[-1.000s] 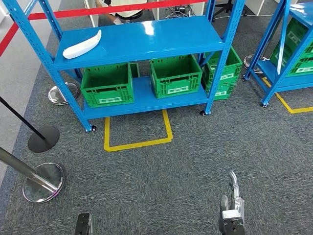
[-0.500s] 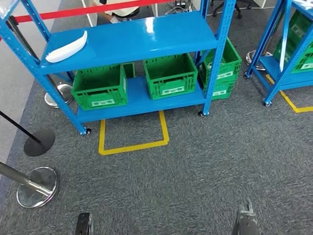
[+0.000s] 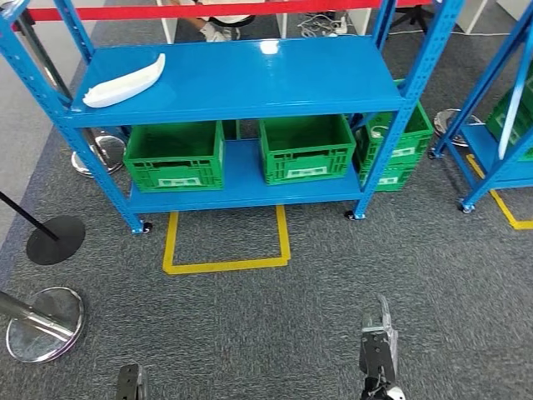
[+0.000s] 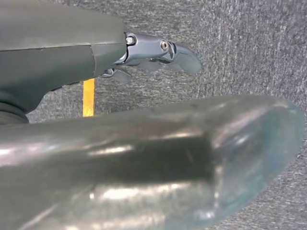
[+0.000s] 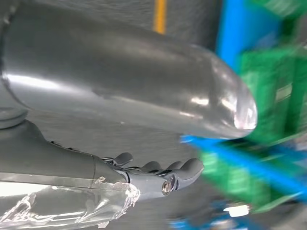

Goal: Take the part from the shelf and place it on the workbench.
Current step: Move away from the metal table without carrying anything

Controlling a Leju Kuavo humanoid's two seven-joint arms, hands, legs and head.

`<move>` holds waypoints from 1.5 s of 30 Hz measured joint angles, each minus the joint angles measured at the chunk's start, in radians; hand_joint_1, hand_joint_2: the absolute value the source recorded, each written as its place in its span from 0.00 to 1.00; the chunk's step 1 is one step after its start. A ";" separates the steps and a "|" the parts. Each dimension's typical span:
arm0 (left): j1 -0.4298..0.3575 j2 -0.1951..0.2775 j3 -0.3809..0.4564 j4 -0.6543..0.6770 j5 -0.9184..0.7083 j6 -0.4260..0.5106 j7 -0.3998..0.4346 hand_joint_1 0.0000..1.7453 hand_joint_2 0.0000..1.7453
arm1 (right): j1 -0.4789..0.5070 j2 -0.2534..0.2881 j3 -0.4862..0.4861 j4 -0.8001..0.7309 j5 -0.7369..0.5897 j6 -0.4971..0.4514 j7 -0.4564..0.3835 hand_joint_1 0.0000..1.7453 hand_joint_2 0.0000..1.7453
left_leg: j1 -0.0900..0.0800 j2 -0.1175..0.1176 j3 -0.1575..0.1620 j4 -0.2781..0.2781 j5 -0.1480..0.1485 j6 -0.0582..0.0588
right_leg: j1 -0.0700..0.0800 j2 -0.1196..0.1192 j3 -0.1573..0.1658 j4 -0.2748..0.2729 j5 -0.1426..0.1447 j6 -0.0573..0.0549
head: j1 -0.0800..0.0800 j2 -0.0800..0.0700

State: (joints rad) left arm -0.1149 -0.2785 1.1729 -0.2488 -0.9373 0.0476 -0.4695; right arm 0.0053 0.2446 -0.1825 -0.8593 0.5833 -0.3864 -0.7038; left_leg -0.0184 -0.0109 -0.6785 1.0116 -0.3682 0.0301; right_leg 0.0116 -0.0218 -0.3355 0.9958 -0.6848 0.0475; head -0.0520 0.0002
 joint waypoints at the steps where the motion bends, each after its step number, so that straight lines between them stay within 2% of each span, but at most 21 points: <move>1: 0.000 0.010 0.005 0.000 0.003 -0.005 0.007 0.00 0.00 | -0.018 0.000 0.036 0.008 0.012 -0.007 0.000 0.00 0.00 | 0.000 -0.009 0.005 0.000 -0.007 0.003 | -0.001 0.006 -0.044 0.075 -0.029 0.001 | 0.003 0.000; 3: 0.003 0.030 0.015 0.000 0.008 -0.013 0.023 0.00 0.00 | -0.044 0.000 0.106 0.016 0.033 -0.008 0.004 0.00 0.00 | -0.002 -0.029 0.016 0.000 -0.020 0.008 | -0.001 0.014 -0.155 0.233 -0.074 0.000 | 0.005 0.000; 4: 0.006 0.040 0.020 0.000 0.011 -0.014 0.029 0.00 0.00 | -0.049 0.000 0.139 0.013 0.039 -0.003 0.009 0.00 0.00 | -0.003 -0.042 0.024 0.000 -0.026 0.008 | -0.001 0.016 -0.193 0.267 -0.062 -0.003 | 0.005 0.000; 6: 0.015 0.059 0.026 0.000 0.008 -0.014 0.042 0.00 0.00 | -0.058 -0.001 0.206 -0.010 0.047 0.014 0.026 0.00 0.00 | -0.005 -0.070 0.044 0.000 -0.039 0.006 | -0.001 0.029 -0.220 0.218 0.036 -0.010 | 0.005 0.000; 8: 0.020 0.074 0.029 -0.001 0.001 -0.011 0.054 0.00 0.00 | -0.064 -0.005 0.267 -0.039 0.049 0.032 0.044 0.00 0.00 | -0.006 -0.095 0.058 0.000 -0.047 0.003 | -0.004 0.070 -0.219 0.121 0.144 -0.018 | 0.003 0.000; 10: 0.023 0.085 0.033 -0.001 -0.004 -0.012 0.064 0.00 0.00 | -0.069 -0.009 0.311 -0.063 0.045 0.048 0.055 0.00 0.00 | -0.001 -0.118 0.057 0.001 -0.048 -0.004 | -0.004 0.105 -0.210 0.077 0.180 -0.023 | 0.001 0.000; 13: 0.028 0.099 0.035 -0.002 -0.017 -0.015 0.078 0.00 0.00 | -0.083 -0.009 0.369 -0.106 0.041 0.068 0.063 0.00 0.00 | 0.000 -0.128 0.044 0.002 -0.044 -0.023 | -0.006 0.085 -0.188 0.038 0.171 -0.033 | 0.005 0.000; 15: 0.025 0.108 0.034 -0.003 -0.034 -0.018 0.082 0.00 0.00 | -0.093 -0.010 0.406 -0.128 0.045 0.076 0.067 0.00 0.00 | -0.006 -0.074 0.020 0.045 -0.068 -0.040 | -0.015 0.063 -0.168 0.006 0.169 -0.042 | -0.005 0.000; 17: 0.020 0.113 0.033 -0.004 -0.051 -0.022 0.084 0.00 0.00 | -0.098 -0.013 0.431 -0.142 0.050 0.080 0.072 0.00 0.00 | 0.002 -0.016 -0.037 0.158 -0.115 -0.058 | -0.017 0.040 -0.152 -0.005 0.169 -0.047 | -0.017 0.000; 19: 0.019 0.118 0.032 -0.004 -0.060 -0.025 0.084 0.00 0.00 | -0.100 -0.015 0.448 -0.153 0.054 0.082 0.076 0.00 0.00 | 0.017 -0.001 -0.088 0.248 -0.131 -0.072 | -0.021 0.019 -0.142 -0.007 0.163 -0.046 | -0.018 0.000; 21: 0.021 0.123 0.032 -0.004 -0.066 -0.027 0.083 0.00 0.00 | -0.102 -0.016 0.460 -0.164 0.056 0.082 0.078 0.00 0.00 | 0.030 0.001 -0.070 0.205 -0.079 -0.083 | -0.027 0.007 -0.128 -0.007 0.154 -0.038 | -0.019 0.000; 23: 0.022 0.126 0.030 -0.004 -0.074 -0.027 0.081 0.00 0.00 | -0.104 -0.016 0.470 -0.178 0.059 0.083 0.080 0.00 0.00 | 0.037 0.008 0.003 0.070 -0.012 -0.094 | -0.030 0.001 -0.116 -0.006 0.141 -0.024 | -0.021 0.000; 25: 0.019 0.127 0.025 -0.004 -0.081 -0.027 0.078 0.00 0.00 | -0.104 -0.017 0.477 -0.194 0.061 0.083 0.084 0.00 0.00 | 0.037 0.014 0.051 -0.013 -0.003 -0.090 | -0.026 -0.002 -0.112 -0.007 0.129 -0.012 | -0.023 0.000; 28: 0.021 0.128 0.018 -0.004 -0.090 -0.024 0.076 0.00 0.00 | -0.104 -0.019 0.484 -0.215 0.067 0.083 0.088 0.00 0.00 | 0.034 0.012 0.056 -0.022 -0.022 -0.064 | -0.025 -0.004 -0.105 -0.017 0.122 0.001 | -0.016 0.000; 30: 0.023 0.130 0.016 -0.004 -0.091 -0.022 0.076 0.00 0.00 | -0.104 -0.021 0.487 -0.228 0.070 0.083 0.090 0.00 0.00 | 0.035 0.010 0.059 -0.024 -0.025 -0.047 | -0.026 0.003 -0.123 0.026 0.094 0.008 | -0.012 0.000; 33: 0.024 0.130 0.016 -0.004 -0.093 -0.021 0.065 0.00 0.00 | -0.093 -0.024 0.488 -0.246 0.076 0.083 0.090 0.00 0.00 | 0.030 0.007 0.061 -0.024 -0.031 -0.032 | -0.024 0.016 -0.242 0.233 0.010 0.006 | -0.006 0.000; 34: 0.025 0.128 0.015 -0.004 -0.095 -0.020 0.057 0.00 0.00 | -0.081 -0.026 0.488 -0.256 0.077 0.082 0.090 0.00 0.00 | 0.027 0.004 0.064 -0.024 -0.033 -0.029 | -0.023 0.017 -0.280 0.284 0.003 0.004 | -0.006 0.000; 36: 0.028 0.123 0.015 -0.004 -0.100 -0.016 0.042 0.00 0.00 | -0.047 -0.031 0.488 -0.280 0.079 0.077 0.090 0.00 0.00 | 0.024 -0.005 0.073 -0.024 -0.039 -0.027 | -0.020 0.018 -0.300 0.270 0.056 -0.002 | -0.005 0.000; 39: 0.031 0.113 0.015 -0.004 -0.104 -0.010 0.028 0.00 0.00 | -0.006 -0.037 0.488 -0.310 0.079 0.072 0.088 0.00 0.00 | 0.020 -0.016 0.087 -0.021 -0.048 -0.033 | -0.017 0.025 -0.243 0.084 0.181 -0.014 | -0.005 0.000; 41: 0.032 0.104 0.014 -0.004 -0.111 -0.009 0.015 0.00 0.00 | 0.018 -0.039 0.488 -0.332 0.072 0.069 0.084 0.00 0.00 | 0.018 -0.018 0.087 -0.019 -0.050 -0.042 | -0.014 0.030 -0.225 0.033 0.202 -0.017 | -0.005 0.000; 45: 0.037 0.069 0.006 -0.004 -0.137 0.022 -0.007 0.00 0.00 | 0.119 -0.054 0.474 -0.434 0.027 0.081 0.060 0.00 0.00 | 0.021 -0.011 0.073 0.010 -0.076 -0.062 | -0.019 0.026 -0.218 0.023 0.210 -0.032 | -0.009 0.000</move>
State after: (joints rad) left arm -0.0780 -0.2094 1.1789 -0.2529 -1.0744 0.0695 -0.4767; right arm 0.1242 0.1909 0.2911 -1.2932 0.6107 -0.3051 -0.6434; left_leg 0.0026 -0.0220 -0.6052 1.0219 -0.4439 -0.0323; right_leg -0.0074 0.0045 -0.5533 1.0192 -0.4749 0.0159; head -0.0613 0.0000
